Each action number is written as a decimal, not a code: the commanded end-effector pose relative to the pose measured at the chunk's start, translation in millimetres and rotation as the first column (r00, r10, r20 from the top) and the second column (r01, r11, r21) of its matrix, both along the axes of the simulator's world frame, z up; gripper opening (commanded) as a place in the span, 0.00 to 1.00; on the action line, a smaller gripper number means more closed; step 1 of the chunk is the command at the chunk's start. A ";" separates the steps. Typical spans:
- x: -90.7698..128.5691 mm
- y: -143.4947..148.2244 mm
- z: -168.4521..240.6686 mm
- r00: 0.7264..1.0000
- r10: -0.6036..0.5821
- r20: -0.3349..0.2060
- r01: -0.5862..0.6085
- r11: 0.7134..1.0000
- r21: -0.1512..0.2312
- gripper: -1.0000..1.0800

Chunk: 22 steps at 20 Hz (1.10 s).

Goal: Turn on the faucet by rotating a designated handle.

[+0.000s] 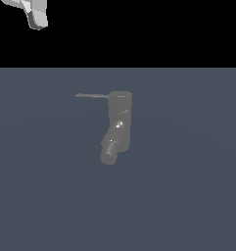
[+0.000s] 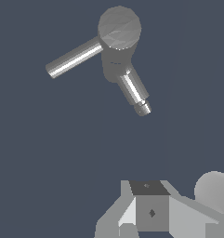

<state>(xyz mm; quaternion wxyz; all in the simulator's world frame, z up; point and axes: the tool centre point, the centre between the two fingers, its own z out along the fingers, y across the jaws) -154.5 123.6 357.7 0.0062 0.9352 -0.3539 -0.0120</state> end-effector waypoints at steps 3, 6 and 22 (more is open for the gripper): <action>19.2 9.8 -14.6 0.995 -0.096 0.002 0.096 0.995 0.002 0.00; 32.2 14.9 -24.1 0.988 -0.157 0.004 0.157 0.988 0.003 0.00; 103.7 26.8 -72.4 0.888 -0.459 0.011 0.459 0.888 0.005 0.00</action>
